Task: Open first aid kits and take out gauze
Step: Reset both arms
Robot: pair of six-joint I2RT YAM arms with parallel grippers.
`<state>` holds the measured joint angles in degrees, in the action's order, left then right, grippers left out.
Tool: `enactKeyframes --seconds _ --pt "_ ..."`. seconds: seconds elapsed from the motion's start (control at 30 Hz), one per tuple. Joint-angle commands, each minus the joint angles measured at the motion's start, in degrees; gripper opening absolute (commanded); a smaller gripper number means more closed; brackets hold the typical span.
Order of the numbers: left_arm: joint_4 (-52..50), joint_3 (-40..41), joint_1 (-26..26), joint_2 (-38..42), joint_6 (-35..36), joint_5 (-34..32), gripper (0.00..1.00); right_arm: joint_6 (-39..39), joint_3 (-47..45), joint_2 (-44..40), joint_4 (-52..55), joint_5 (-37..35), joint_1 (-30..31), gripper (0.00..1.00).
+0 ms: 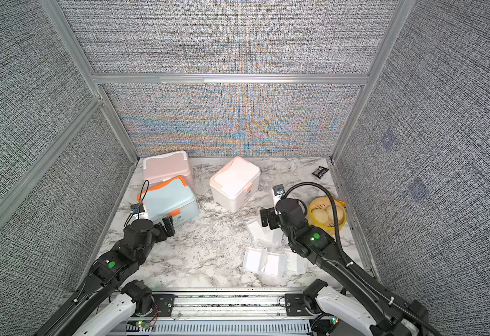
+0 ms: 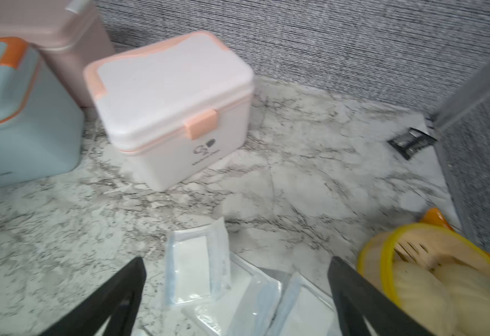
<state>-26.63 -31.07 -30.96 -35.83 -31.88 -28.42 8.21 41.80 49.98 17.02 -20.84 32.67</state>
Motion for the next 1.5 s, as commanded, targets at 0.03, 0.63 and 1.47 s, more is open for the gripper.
enactKeyframes --seconds 0.03,0.63,1.47 --pt "9.26 3.15 0.19 -1.86 7.47 -8.13 1.00 0.49 -7.52 -5.19 -7.62 -2.95 -7.03 0.99" --pt "40.80 9.61 22.20 -21.77 20.71 -5.56 1.00 2.08 -27.40 8.30 -42.40 4.69 -31.40 0.99" --pt "76.42 8.50 24.53 -51.63 28.80 9.41 1.00 -6.63 -21.37 36.09 -66.55 17.13 -32.26 0.99"
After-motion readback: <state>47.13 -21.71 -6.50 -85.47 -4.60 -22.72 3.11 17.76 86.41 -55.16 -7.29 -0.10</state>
